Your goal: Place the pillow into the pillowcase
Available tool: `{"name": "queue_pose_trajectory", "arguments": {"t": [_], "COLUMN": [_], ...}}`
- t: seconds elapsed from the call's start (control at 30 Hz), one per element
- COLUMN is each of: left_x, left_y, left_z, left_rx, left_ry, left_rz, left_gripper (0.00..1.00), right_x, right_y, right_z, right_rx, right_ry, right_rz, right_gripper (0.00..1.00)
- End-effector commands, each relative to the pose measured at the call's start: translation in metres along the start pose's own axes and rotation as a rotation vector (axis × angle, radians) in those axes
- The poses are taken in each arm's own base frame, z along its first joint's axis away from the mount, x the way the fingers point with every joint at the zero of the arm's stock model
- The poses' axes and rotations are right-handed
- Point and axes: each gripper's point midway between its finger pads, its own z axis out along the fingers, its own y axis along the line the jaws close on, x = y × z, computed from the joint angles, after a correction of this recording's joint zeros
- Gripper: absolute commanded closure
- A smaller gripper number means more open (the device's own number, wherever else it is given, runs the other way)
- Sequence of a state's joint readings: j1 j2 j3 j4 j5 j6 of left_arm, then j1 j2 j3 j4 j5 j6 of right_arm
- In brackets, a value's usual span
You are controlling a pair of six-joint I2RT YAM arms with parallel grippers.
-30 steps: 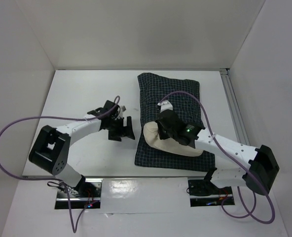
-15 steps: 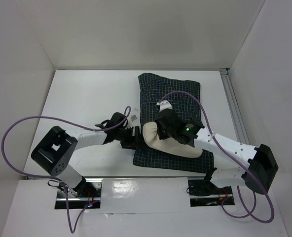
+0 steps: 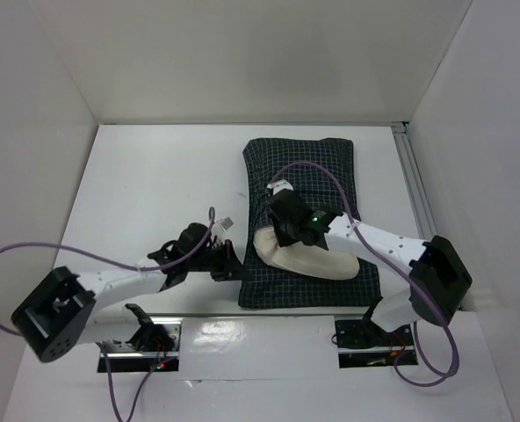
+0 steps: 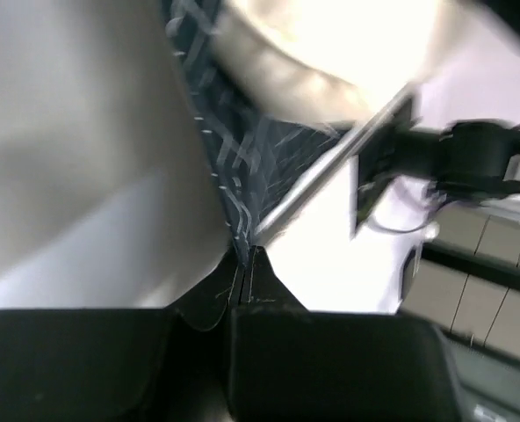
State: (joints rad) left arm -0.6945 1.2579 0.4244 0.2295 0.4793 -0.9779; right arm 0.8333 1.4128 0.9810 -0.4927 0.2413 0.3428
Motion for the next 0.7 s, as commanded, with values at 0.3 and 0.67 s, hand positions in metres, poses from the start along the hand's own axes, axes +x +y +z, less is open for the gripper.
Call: {"name": "queue_pose_trajectory", "arguments": {"t": [0.3, 0.67], "left_x": [0.019, 0.018], "left_y": [-0.069, -0.09], "left_z": [-0.062, -0.081], "left_rx": [0.109, 0.156], "left_ry": [-0.054, -0.15], "left_rz": [0.072, 0.047], "left_gripper": [1.0, 1.0], "right_x": [-0.137, -0.206], "right_y": [-0.016, 0.09], "right_z": [0.013, 0.027], "right_rx": [-0.022, -0.258], "right_ry": [-0.265, -0.366], "right_rz": [0.028, -0.224], "right_gripper": [1.0, 1.0]}}
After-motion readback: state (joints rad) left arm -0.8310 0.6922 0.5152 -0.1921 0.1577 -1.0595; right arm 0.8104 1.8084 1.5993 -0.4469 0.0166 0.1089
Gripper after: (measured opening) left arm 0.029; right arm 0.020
